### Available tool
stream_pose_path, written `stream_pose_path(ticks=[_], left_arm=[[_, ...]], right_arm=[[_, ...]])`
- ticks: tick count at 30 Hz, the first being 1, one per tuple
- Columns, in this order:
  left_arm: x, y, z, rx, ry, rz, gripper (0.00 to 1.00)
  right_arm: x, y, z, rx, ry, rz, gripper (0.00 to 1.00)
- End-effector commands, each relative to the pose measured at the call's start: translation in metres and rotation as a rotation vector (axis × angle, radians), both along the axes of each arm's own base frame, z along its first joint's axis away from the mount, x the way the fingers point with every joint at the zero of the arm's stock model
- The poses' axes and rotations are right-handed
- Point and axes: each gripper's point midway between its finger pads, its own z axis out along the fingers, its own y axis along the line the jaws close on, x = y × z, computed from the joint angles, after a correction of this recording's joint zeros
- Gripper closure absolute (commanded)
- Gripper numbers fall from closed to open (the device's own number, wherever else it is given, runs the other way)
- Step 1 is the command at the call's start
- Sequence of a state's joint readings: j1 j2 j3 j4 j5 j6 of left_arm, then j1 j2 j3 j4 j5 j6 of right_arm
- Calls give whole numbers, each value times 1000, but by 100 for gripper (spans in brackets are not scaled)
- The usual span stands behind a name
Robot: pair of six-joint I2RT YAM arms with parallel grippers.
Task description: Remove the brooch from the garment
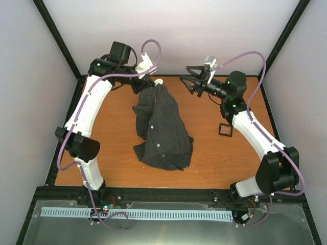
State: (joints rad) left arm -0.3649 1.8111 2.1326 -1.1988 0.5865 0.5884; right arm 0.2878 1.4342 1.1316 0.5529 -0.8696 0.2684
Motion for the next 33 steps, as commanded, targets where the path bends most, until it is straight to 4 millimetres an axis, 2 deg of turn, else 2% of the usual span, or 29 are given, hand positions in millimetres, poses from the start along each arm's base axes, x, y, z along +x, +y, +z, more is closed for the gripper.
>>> stream_pose_path(ticks=[1,6,8,10,11,13,15,17,18,19,20,22,24,25,27,30,33], left_arm=[[47,32,22,151,-182,141,99],[106,57,59,219,-435,328,99],[120,66,86,222,-569,402,99],[122,68,113,196,-679,431,99],[117,65,122,172,-710,419,99],[101,51,129,135,-726,361,99],[77,28,116,119,-673,262,99],[44,6,90,91,-542,131,99],[25,-6,79,53,-457,63,99],[12,-12,66,38,-373,29,99],[-6,-20,54,0,-271,-29,99],[-36,-29,27,-34,-71,-116,99],[-57,-33,3,-46,107,-172,99],[-62,-34,-9,-50,170,-175,99],[-73,-33,-24,-46,214,-208,99],[-81,-30,-33,-36,229,-227,99],[-81,-29,-40,-20,234,-230,99]], right_arm=[[40,-23,-28,-185,30,-278,35],[48,-43,-18,-187,-1,-423,36],[43,-47,-13,-186,-25,-445,36],[37,-48,-9,-188,-52,-446,36],[34,-48,-9,-188,-57,-444,36],[28,-47,-9,-192,-63,-424,36],[22,-42,-11,-196,-68,-388,35],[14,-38,-13,-195,-75,-349,33],[10,-36,-16,-195,-75,-334,26],[7,-37,-17,-190,-75,-330,6],[5,-38,-17,-186,-77,-336,1],[2,-43,-18,-173,-60,-353,0],[5,-62,-10,-58,17,-461,0],[3,-75,-6,-7,61,-517,0],[-7,-80,-9,11,66,-521,0],[-44,-46,-26,-74,-16,-251,3],[-65,-18,-50,-178,34,13,19]])
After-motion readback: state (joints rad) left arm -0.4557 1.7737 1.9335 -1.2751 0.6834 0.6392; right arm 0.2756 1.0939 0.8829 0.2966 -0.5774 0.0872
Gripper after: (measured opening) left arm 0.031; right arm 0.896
